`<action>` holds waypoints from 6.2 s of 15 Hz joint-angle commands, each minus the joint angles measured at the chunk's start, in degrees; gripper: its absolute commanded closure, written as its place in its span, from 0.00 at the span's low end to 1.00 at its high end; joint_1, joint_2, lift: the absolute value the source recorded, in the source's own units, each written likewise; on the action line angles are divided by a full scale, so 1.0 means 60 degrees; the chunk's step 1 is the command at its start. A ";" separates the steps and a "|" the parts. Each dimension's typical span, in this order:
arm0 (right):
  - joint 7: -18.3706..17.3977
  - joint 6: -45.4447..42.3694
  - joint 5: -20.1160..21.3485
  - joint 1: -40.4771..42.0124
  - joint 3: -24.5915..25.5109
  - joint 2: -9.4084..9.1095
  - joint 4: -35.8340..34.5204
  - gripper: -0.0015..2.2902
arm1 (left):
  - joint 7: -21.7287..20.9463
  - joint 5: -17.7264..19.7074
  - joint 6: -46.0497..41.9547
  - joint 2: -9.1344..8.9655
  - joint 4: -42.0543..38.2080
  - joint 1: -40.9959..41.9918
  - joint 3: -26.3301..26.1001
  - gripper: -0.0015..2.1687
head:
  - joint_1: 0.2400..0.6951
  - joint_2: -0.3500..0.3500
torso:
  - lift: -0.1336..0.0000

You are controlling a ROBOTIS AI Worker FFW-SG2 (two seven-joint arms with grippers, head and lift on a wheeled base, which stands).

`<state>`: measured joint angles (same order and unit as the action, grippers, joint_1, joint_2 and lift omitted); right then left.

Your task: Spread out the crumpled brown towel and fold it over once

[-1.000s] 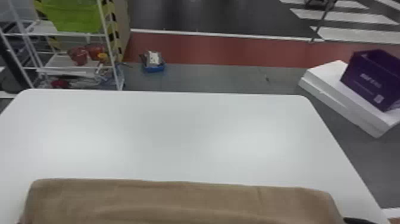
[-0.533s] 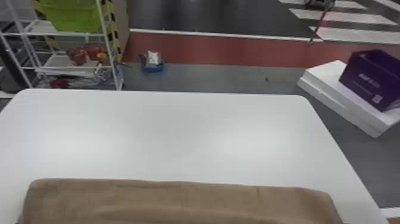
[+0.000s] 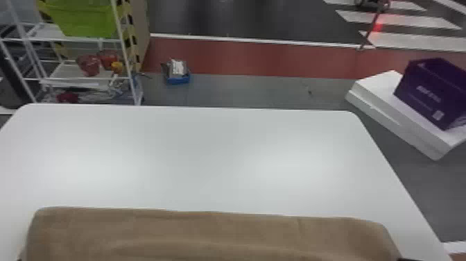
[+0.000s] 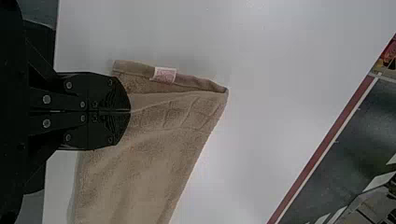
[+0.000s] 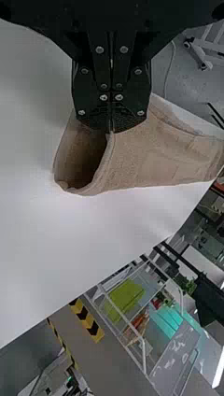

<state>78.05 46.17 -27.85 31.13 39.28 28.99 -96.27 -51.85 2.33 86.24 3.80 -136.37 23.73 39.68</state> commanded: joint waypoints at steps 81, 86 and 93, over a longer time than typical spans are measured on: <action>0.0046 -0.1139 0.3558 -0.4060 -0.0644 -0.0847 0.2305 0.89 | -0.0119 0.0901 -0.3188 -0.0517 0.0579 0.0001 -0.0358 0.24 | 1.00 0.29 | 0.08; 0.0046 -0.1900 0.3865 -0.4690 -0.0673 -0.0656 0.3096 0.89 | -0.0119 0.0901 -0.3247 -0.0517 0.0740 -0.0058 -0.0402 0.24 | 1.00 0.25 | 0.08; 0.0046 -0.0201 0.2020 -0.2829 0.0074 -0.1140 0.0372 0.89 | -0.0075 0.0814 -0.3218 -0.0473 0.0784 -0.0190 -0.0343 0.24 | 1.00 0.27 | 0.08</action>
<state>78.05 43.16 -14.10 11.30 38.67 23.25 -90.15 -52.38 7.35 66.81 0.89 -131.82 22.93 37.74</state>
